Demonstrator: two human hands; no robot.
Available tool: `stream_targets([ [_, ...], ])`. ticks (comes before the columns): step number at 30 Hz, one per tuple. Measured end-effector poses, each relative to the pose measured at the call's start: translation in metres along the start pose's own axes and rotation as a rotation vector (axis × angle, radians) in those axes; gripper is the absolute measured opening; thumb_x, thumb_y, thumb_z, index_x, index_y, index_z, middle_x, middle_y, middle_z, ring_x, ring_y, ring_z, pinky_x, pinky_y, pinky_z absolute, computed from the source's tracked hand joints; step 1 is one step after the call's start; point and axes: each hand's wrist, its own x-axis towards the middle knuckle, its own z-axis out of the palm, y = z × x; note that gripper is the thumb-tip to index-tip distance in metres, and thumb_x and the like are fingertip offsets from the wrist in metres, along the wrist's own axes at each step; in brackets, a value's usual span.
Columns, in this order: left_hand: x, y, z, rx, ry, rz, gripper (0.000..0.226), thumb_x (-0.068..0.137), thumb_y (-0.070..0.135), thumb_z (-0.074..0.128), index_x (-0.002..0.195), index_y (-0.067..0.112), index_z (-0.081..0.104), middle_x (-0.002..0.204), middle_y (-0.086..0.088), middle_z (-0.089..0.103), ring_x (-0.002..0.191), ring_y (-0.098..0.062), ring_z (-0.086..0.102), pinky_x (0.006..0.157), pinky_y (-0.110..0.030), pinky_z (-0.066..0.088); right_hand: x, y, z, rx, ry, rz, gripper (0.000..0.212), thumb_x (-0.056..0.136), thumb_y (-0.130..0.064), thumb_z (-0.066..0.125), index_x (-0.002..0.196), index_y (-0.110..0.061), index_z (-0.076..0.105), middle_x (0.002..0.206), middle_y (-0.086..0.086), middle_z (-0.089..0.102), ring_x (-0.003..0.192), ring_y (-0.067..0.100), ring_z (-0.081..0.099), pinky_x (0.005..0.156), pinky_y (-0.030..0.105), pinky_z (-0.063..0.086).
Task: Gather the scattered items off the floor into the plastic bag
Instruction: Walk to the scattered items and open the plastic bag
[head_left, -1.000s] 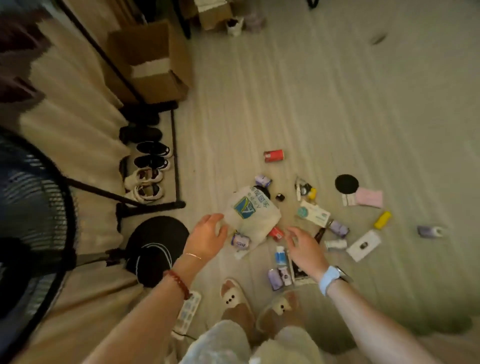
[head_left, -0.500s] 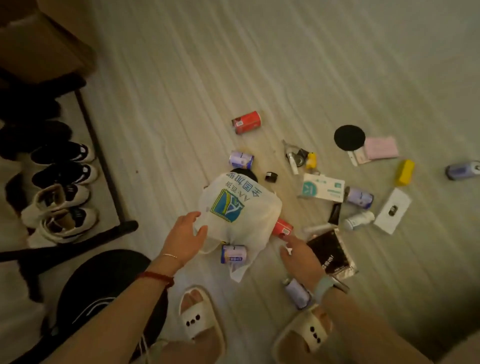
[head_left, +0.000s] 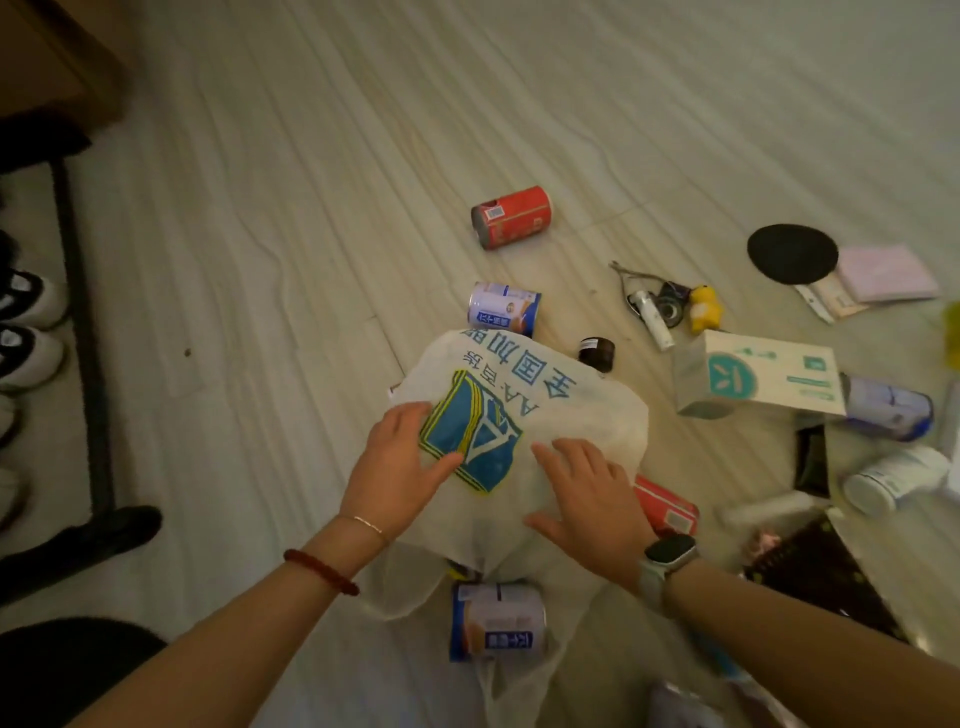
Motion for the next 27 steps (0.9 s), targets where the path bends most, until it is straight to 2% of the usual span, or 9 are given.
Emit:
stream_targets([
  [3,0.006,-0.008,0.009,-0.044,0.13,0.069,0.03,0.084,0.031,0.059,0.089,0.002,0.065,0.082,-0.017,0.066,0.076,-0.025,0.06,0.066,-0.026,0.038,0.013,0.011,0.006,-0.112,0.043,-0.096,0.027,0.083,-0.031,0.06,0.099,-0.009,0.062,0.106,0.013,0.06,0.102,0.035,0.056,0.083,0.041,0.046],
  [7,-0.003,0.003,0.0,-0.216,0.138,-0.009,0.01,0.086,0.013,0.06,0.077,0.009,0.059,0.066,-0.003,0.057,0.065,-0.015,0.049,0.054,-0.017,0.031,0.004,0.02,-0.004,-0.089,-0.03,-0.137,0.068,0.078,-0.064,0.032,0.118,-0.014,0.056,0.109,0.009,0.062,0.104,0.031,0.057,0.086,0.042,0.048],
  [9,-0.009,0.003,-0.009,-0.228,0.127,0.003,0.014,0.085,0.011,0.061,0.073,0.013,0.056,0.062,0.005,0.053,0.062,-0.009,0.048,0.055,-0.008,0.035,-0.007,0.022,0.001,-0.227,-0.096,-0.162,0.08,0.07,-0.072,0.034,0.126,-0.018,0.05,0.113,0.004,0.061,0.106,0.026,0.058,0.091,0.044,0.046],
  [12,-0.01,0.0,-0.018,-0.251,0.13,0.03,0.013,0.085,0.008,0.06,0.074,0.014,0.058,0.07,-0.001,0.062,0.068,-0.011,0.055,0.059,-0.007,0.037,-0.013,0.023,0.01,-0.385,-0.03,-0.253,0.043,0.064,-0.055,0.067,0.092,-0.023,0.064,0.083,-0.003,0.064,0.075,0.019,0.064,0.073,0.037,0.054],
  [15,-0.009,0.007,-0.017,-0.28,0.246,0.057,0.01,0.088,0.008,0.055,0.079,0.011,0.058,0.071,-0.001,0.061,0.069,-0.015,0.056,0.061,-0.021,0.037,-0.006,0.024,-0.003,-0.336,0.128,-0.308,0.014,0.073,-0.034,0.051,0.068,-0.024,0.059,0.067,-0.005,0.06,0.062,0.017,0.06,0.053,0.029,0.049],
  [17,-0.007,0.016,-0.023,-0.311,0.378,0.083,0.011,0.091,0.011,0.052,0.084,0.004,0.058,0.064,0.006,0.054,0.061,-0.004,0.049,0.059,-0.021,0.033,-0.005,0.023,-0.02,-0.276,0.276,-0.287,0.025,0.076,-0.035,0.039,0.071,-0.023,0.06,0.068,-0.002,0.059,0.062,0.02,0.058,0.05,0.029,0.044],
  [21,0.002,0.037,-0.048,-0.359,0.602,0.177,0.022,0.088,0.021,0.045,0.089,0.001,0.055,0.077,0.001,0.055,0.067,0.0,0.044,0.061,-0.018,0.03,-0.01,0.021,-0.06,-0.138,0.617,-0.135,0.027,0.082,-0.03,0.046,0.081,-0.013,0.066,0.077,0.009,0.06,0.071,0.027,0.049,0.059,0.035,0.039],
  [24,0.005,0.043,-0.053,-0.345,0.62,0.204,0.024,0.089,0.024,0.042,0.093,0.003,0.053,0.082,0.001,0.053,0.069,-0.001,0.042,0.062,-0.021,0.03,-0.007,0.02,-0.086,-0.012,0.782,0.009,0.026,0.084,-0.026,0.048,0.086,-0.008,0.067,0.086,0.016,0.056,0.081,0.029,0.045,0.063,0.033,0.035],
  [27,0.009,0.037,-0.048,-0.404,0.565,0.15,0.023,0.087,0.028,0.038,0.091,0.008,0.049,0.068,0.006,0.048,0.054,-0.006,0.037,0.056,-0.026,0.028,0.003,0.02,-0.104,0.177,0.772,0.11,0.02,0.088,-0.017,0.052,0.094,-0.006,0.067,0.096,0.02,0.052,0.093,0.034,0.046,0.076,0.022,0.027],
])
